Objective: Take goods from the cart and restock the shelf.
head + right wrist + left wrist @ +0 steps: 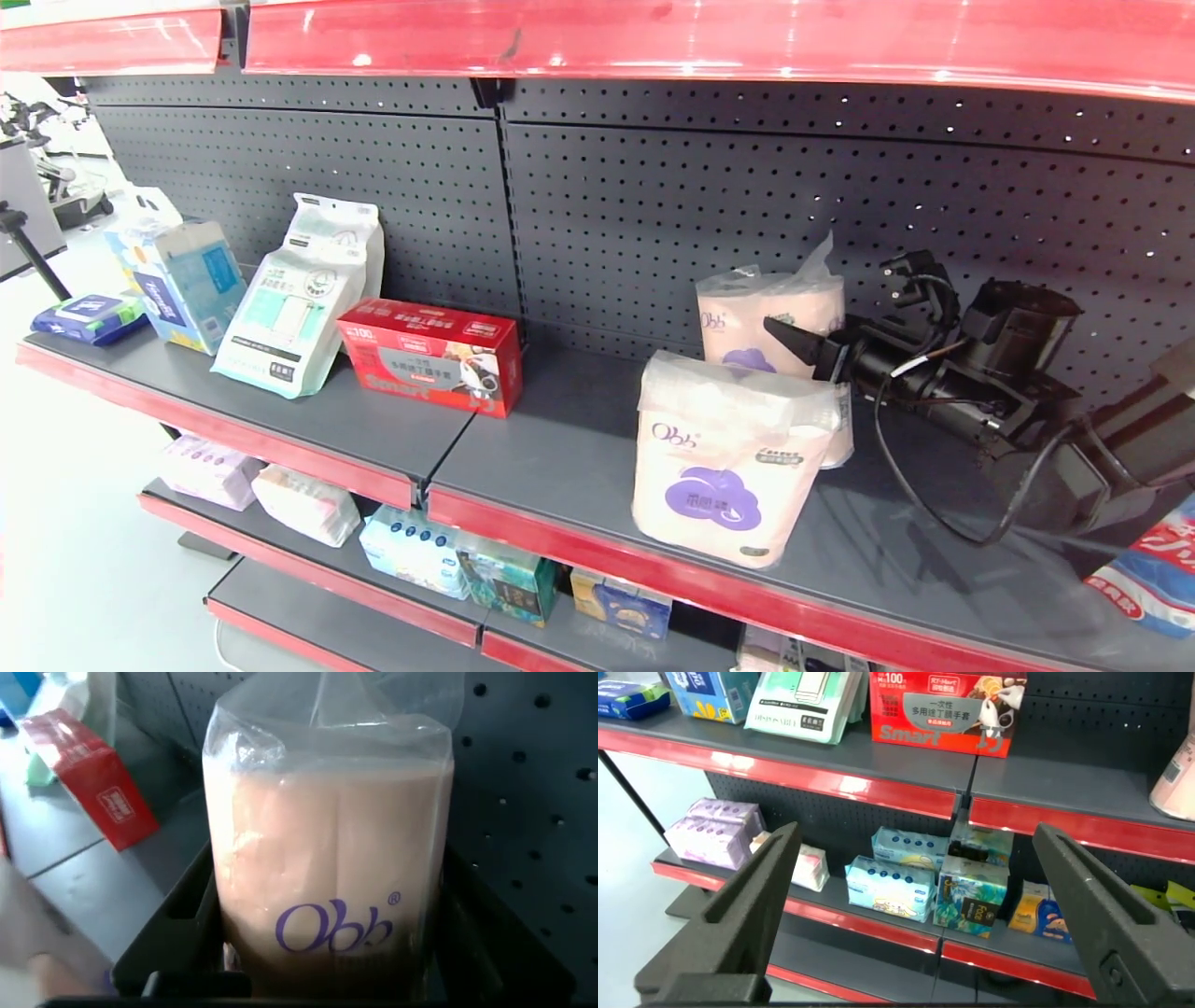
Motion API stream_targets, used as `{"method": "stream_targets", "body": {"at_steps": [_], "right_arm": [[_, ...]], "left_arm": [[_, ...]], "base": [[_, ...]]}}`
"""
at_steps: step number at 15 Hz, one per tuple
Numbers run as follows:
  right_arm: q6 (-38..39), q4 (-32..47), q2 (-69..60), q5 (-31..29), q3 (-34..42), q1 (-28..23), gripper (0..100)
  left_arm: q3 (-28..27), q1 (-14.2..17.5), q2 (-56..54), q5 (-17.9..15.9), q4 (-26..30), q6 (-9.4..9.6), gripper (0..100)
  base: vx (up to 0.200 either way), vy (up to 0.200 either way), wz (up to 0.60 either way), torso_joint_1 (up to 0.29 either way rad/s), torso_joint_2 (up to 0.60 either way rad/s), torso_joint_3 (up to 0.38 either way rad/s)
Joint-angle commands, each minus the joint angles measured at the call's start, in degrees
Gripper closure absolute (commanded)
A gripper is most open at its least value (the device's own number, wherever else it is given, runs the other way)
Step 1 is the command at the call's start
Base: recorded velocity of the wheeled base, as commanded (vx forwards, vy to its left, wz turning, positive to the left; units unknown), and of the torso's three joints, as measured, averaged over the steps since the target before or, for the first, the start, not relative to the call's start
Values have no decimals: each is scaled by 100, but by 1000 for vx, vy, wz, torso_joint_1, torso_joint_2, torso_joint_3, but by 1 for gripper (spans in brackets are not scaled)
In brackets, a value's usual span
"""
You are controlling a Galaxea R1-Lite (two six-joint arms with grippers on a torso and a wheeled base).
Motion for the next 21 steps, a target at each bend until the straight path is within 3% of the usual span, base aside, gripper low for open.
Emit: {"method": "stream_targets", "body": {"at_steps": [1,10,18,21], "right_arm": [[-95,29,187,38,9,-43,100],[-965,179,284,610,27,-456,100],[-1466,504,135,1462,53,-878,100],[-1782,600,143,2148,62,-1080,100]], "left_arm": [[0,2,5,-2,-2,0,0],[0,2,5,-2,-2,0,0],[0,2,5,-2,-2,0,0],[0,2,5,-2,-2,0,0]], "base": [[0,0,0,0,0,0],[0,0,0,0,0,0],[0,0,0,0,0,0],[0,0,0,0,0,0]]}}
